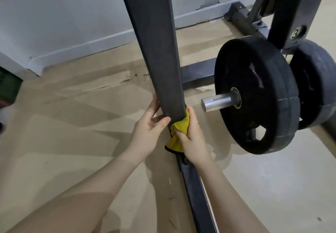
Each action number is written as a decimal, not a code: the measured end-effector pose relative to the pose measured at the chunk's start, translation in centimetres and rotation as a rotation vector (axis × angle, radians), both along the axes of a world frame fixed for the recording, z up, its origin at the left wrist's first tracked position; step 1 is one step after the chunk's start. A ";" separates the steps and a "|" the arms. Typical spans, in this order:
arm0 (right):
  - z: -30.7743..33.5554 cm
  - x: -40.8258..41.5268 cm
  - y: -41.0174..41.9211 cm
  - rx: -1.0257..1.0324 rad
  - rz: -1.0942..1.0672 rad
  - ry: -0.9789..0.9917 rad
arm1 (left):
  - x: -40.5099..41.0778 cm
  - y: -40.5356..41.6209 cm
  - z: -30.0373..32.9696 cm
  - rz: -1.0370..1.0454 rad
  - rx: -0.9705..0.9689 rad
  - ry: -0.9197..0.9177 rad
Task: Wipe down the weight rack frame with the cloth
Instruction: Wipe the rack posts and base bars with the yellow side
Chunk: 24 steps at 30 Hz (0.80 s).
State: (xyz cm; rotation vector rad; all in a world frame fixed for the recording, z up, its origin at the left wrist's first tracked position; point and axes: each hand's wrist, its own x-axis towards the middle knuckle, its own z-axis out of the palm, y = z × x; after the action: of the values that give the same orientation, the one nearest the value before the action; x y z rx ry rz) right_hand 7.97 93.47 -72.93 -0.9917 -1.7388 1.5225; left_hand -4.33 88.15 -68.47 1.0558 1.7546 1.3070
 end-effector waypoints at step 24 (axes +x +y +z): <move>6.6 -13.6 -5.5 0.084 -0.328 -0.434 | -18.6 2.6 2.5 -0.595 -0.292 0.069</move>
State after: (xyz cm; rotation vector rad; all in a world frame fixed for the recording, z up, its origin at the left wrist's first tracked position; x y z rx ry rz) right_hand -5.61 87.99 -66.30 -1.5618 -1.7895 1.0727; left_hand -22.97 90.72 -65.95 1.3224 1.4554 0.6347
